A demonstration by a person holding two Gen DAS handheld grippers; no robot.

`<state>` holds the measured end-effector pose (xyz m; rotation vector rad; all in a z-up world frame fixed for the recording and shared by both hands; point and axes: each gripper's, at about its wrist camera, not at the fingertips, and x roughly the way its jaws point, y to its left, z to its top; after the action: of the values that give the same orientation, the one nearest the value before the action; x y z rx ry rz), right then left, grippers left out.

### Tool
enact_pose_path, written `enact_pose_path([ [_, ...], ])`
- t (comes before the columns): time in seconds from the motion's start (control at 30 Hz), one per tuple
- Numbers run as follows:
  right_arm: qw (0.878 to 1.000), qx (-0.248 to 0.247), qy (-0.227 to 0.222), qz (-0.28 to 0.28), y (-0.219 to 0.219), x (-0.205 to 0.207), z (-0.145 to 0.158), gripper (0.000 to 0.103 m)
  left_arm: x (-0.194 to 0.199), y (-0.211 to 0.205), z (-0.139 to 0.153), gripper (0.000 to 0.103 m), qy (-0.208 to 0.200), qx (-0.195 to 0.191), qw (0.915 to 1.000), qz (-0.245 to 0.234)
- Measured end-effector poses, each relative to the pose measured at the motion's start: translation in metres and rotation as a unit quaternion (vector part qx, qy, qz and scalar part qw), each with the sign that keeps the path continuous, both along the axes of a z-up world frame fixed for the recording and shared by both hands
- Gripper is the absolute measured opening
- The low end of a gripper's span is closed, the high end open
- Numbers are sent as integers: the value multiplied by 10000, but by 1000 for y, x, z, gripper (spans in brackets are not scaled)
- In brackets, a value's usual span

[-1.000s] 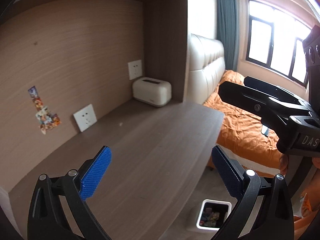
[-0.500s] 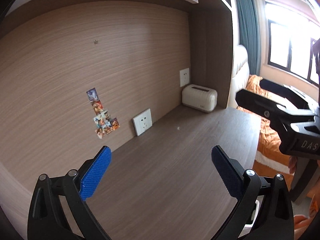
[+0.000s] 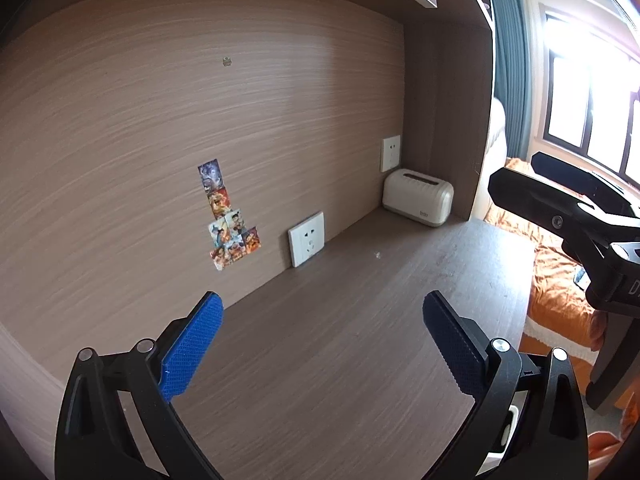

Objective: Collect trash

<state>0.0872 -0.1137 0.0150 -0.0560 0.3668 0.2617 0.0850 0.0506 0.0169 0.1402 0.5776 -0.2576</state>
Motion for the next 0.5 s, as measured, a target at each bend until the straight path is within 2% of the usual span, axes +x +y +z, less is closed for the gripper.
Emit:
enact_pose_path([
  [0.5, 10000, -26, 53, -46, -2, -2, -3, 99, -1, -1, 3, 98, -110, -56, 9999, 68],
])
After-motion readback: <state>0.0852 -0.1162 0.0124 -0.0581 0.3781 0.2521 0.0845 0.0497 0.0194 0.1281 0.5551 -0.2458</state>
